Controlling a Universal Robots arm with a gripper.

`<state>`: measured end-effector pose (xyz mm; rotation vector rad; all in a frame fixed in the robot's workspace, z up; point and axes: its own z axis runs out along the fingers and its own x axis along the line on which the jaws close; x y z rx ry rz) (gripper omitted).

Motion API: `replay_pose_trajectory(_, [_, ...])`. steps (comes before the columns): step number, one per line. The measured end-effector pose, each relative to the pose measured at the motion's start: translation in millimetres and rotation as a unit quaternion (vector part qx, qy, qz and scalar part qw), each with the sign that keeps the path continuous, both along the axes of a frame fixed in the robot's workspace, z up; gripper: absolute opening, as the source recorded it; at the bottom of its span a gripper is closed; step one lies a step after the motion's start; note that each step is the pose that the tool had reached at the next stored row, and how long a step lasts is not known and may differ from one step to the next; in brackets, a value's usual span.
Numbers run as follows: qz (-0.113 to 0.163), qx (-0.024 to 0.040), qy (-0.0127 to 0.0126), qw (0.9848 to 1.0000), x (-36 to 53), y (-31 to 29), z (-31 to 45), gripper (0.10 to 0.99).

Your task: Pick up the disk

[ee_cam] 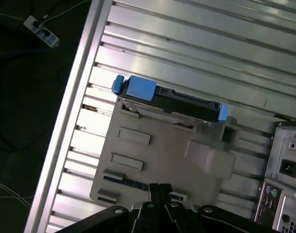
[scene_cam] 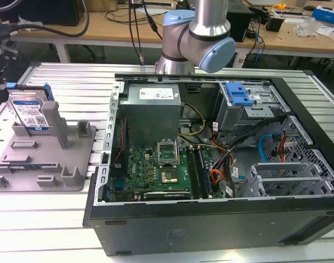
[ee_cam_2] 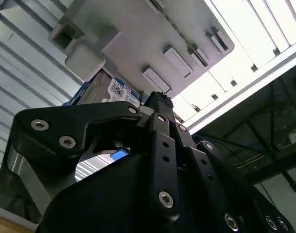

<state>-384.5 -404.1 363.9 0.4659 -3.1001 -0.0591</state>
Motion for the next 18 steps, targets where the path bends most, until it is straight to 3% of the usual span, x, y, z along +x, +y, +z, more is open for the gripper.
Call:
replay_pose_trajectory(2, [0.033,0.0000,0.0000,0.9995,0.0,0.0,-0.3,0.106])
replay_pose_trajectory(5, [0.101,0.0000,0.0000,0.9949,0.0,0.0,-1.0,0.106])
replay_pose_trajectory(6, [0.128,0.0000,0.0000,0.9918,0.0,0.0,-1.5,0.106])
replay_pose_trajectory(8, [0.148,0.0000,0.0000,0.9890,0.0,0.0,-1.8,0.106])
replay_pose_trajectory(11, [0.181,0.0000,0.0000,0.9834,0.1,0.0,-2.4,0.106])
replay_pose_trajectory(15, [0.227,0.0000,0.0000,0.9739,0.1,0.0,-3.2,0.114])
replay_pose_trajectory(18, [0.256,0.0000,0.0000,0.9665,0.1,0.0,-3.6,0.298])
